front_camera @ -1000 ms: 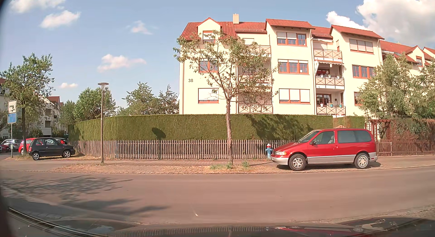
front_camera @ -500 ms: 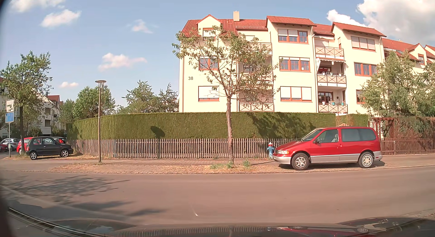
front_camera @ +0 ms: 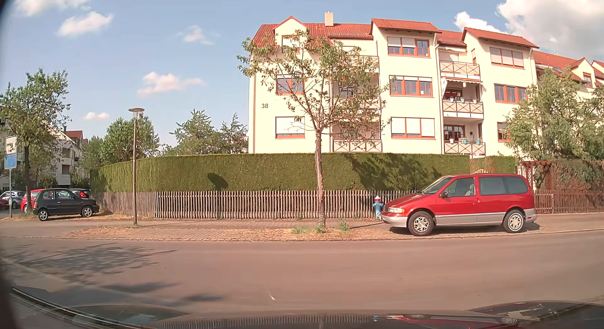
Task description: Follow the waypoints while adhering to traffic rules and regulations
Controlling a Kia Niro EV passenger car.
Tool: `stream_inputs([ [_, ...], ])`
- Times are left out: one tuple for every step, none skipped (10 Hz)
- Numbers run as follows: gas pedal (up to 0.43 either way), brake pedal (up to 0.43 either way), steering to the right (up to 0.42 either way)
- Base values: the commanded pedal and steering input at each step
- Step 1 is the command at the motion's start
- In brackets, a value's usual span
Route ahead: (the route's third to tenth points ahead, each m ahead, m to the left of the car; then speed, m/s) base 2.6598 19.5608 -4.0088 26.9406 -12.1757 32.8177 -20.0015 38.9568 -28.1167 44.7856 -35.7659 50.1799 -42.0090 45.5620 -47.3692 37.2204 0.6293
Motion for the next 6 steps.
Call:
stream_inputs([
  [0.000,0.122,-0.025],
  [0.000,0.116,-0.026],
  [0.000,0.128,-0.025],
  [0.000,0.128,-0.026],
  [0.000,0.128,-0.026],
  [0.000,0.128,-0.026],
])
